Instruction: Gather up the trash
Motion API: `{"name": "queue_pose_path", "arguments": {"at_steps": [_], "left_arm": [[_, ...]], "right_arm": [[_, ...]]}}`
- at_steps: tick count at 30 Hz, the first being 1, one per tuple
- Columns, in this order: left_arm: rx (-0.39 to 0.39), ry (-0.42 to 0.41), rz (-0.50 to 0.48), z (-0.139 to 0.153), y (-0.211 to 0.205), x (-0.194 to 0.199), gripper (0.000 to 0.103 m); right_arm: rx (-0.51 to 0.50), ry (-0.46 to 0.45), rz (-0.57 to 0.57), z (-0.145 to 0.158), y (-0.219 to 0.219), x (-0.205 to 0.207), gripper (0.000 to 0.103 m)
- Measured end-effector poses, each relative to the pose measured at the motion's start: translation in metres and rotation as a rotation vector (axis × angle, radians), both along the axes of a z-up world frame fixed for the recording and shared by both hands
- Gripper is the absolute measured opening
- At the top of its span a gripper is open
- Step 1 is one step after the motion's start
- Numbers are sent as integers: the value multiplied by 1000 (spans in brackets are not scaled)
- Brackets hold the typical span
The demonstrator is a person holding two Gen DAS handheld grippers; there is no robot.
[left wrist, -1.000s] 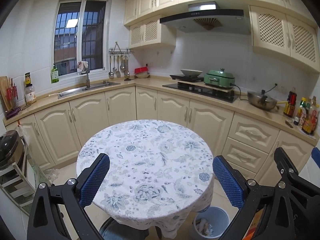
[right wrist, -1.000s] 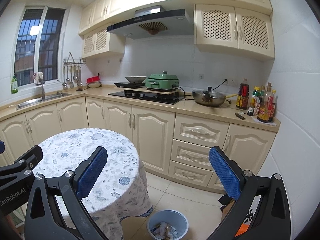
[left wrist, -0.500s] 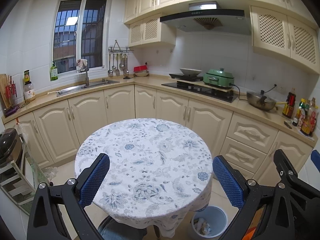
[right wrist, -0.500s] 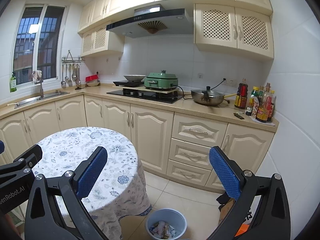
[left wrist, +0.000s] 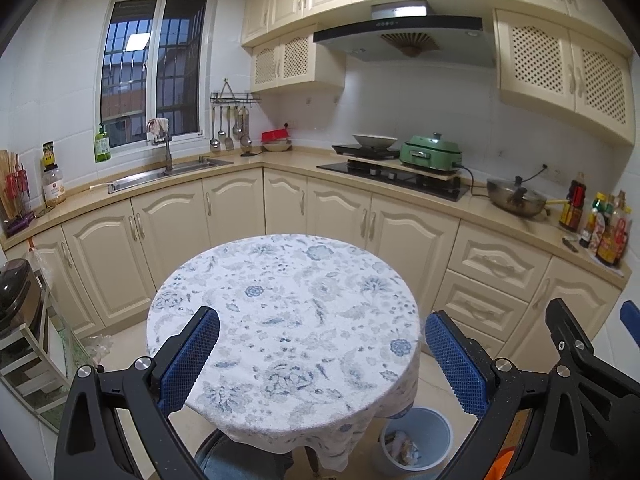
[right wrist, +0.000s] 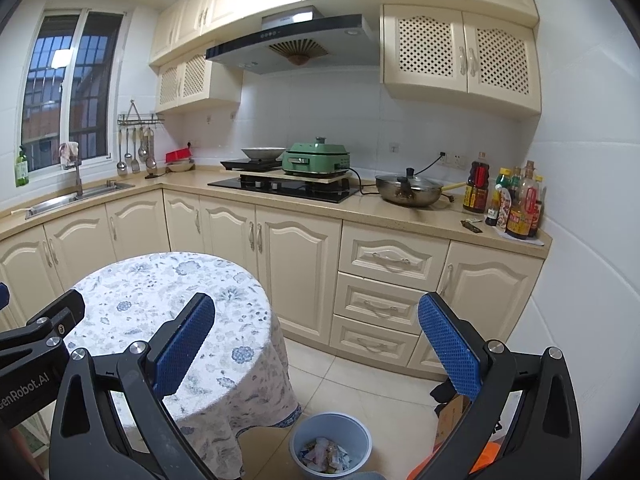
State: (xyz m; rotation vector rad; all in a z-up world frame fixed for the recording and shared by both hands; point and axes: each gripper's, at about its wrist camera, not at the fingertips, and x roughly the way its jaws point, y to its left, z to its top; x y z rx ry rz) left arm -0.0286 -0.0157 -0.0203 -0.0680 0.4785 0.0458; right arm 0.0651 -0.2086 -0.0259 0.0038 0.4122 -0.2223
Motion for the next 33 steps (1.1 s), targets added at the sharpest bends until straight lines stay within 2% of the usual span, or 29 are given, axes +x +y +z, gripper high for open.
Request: {"name": "queue_pose_path", "arguments": {"at_steps": [33], "left_arm": [[13, 5, -13, 5, -3, -12, 102]], "right_arm": [[16, 22, -8, -2, 0, -5, 103]]}}
